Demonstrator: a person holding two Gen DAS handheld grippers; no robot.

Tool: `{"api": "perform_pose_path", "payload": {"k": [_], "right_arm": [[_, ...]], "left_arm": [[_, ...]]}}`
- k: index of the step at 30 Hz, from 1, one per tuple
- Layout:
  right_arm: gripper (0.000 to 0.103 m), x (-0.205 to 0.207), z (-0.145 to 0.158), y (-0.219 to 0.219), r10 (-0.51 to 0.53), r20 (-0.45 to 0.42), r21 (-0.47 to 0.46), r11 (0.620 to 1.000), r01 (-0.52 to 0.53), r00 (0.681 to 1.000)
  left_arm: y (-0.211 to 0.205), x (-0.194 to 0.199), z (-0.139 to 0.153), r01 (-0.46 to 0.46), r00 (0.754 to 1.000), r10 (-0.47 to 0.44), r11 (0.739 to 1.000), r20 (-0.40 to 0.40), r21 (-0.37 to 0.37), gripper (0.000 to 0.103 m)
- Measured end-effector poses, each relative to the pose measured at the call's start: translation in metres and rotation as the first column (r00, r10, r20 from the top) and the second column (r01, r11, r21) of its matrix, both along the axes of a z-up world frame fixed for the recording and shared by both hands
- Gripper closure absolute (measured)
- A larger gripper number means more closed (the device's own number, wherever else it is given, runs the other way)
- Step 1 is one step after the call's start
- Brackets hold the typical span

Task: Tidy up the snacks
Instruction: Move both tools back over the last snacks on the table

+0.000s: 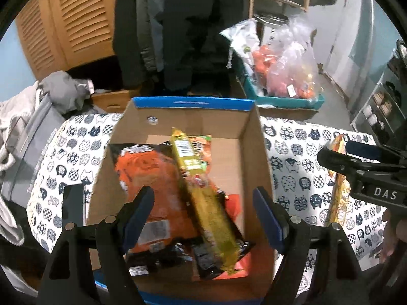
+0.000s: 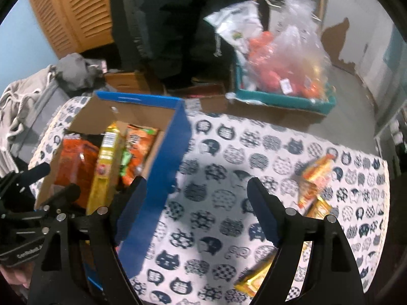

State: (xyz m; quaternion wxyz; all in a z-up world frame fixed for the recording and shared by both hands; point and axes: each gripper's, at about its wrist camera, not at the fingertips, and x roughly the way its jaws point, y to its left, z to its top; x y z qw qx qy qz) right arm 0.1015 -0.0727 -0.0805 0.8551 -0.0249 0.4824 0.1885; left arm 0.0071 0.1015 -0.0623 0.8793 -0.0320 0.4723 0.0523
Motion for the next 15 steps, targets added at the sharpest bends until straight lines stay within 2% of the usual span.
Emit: {"api": "perform_pose_path", "payload": {"k": [15], "right_arm": [[0.022,-0.002,-0.016,-0.072,-0.106,-0.038,0.015,0.994,0.107,0.994]], "left_arm": [[-0.064,0.012,0.000,0.116,0.993,-0.116,0.993,-0.008,0.016,0.022]]}}
